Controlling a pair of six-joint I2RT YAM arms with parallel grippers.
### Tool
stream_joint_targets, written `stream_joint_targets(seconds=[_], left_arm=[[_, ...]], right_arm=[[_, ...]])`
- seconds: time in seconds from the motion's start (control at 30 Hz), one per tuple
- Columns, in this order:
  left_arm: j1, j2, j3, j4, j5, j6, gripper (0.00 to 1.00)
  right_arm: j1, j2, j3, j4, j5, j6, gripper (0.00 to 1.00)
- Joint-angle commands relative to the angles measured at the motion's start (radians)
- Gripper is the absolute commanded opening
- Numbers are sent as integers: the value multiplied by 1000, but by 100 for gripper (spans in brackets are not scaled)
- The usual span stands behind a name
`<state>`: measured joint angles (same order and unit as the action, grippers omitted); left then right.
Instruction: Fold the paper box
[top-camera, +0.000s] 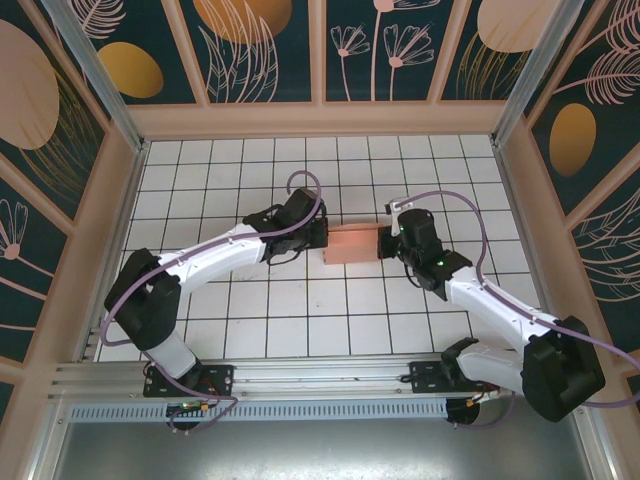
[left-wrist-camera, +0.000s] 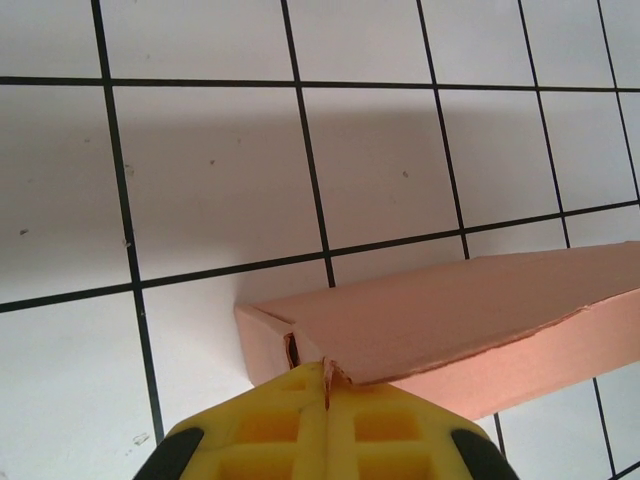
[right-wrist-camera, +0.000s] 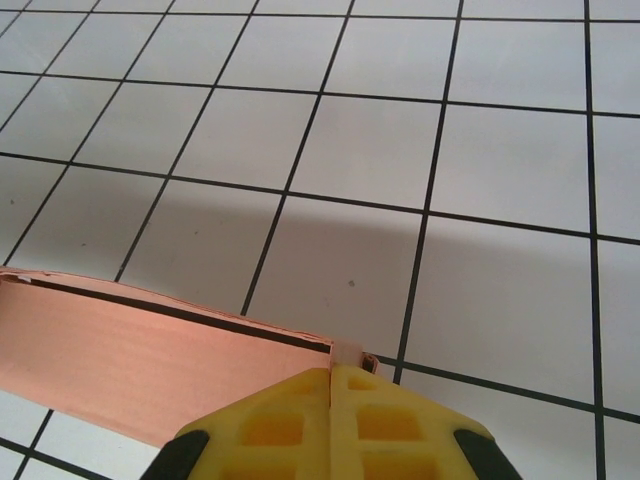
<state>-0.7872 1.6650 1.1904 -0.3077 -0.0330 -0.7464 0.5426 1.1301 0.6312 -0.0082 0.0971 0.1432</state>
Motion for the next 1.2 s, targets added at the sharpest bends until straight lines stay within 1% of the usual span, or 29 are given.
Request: stream_joint_targets(seconds=[0.0, 0.07, 0.23, 0.4, 0.5, 0.63, 0.67, 0.7, 0.73, 0.77, 0.8, 0.83, 0.9, 0.93, 1.0, 1.07, 1.17], left_arm=[[-11, 43, 2, -3, 52, -4, 1], [-12, 42, -16, 22, 70, 4, 1], [-11, 37, -83, 62, 63, 20, 1], [-11, 43, -132, 105, 86, 25, 1], [-11, 81, -159, 128, 95, 18, 1], [-12, 99, -185, 152, 109, 10, 1], [-12, 101, -186, 153, 111, 10, 0], [-12, 103, -187, 154, 113, 11, 0], [-12, 102, -186, 156, 113, 13, 0], [-12, 101, -185, 154, 110, 20, 0], [-13, 101, -183, 149, 106, 27, 0], [-13, 101, -182, 145, 102, 33, 0], [-13, 104, -176, 130, 89, 43, 0], [-12, 105, -174, 126, 86, 46, 0], [-14, 107, -166, 122, 90, 54, 0], [-13, 109, -158, 125, 95, 58, 0], [-14, 115, -146, 124, 102, 67, 0]], right_arm=[[26, -2, -31, 66, -28, 28, 0], [26, -13, -59, 92, -30, 26, 0], [26, -61, -164, 201, -42, 19, 0], [26, -77, -278, 325, -55, 4, 0], [25, -80, -347, 409, -47, 2, 0], [26, -82, -376, 440, -43, 3, 0], [25, -88, -366, 432, -48, -3, 2], [25, -99, -354, 419, -47, -6, 7], [25, -113, -345, 410, -48, -9, 15], [25, -132, -333, 403, -53, -15, 25], [25, -156, -323, 398, -58, -22, 38], [25, -175, -315, 394, -59, -24, 47], [23, -223, -295, 390, -51, -22, 62], [23, -236, -285, 387, -45, -20, 67], [22, -257, -251, 367, -14, -9, 72], [18, -254, -215, 350, 27, 23, 73], [10, -203, -150, 313, 58, 100, 73]])
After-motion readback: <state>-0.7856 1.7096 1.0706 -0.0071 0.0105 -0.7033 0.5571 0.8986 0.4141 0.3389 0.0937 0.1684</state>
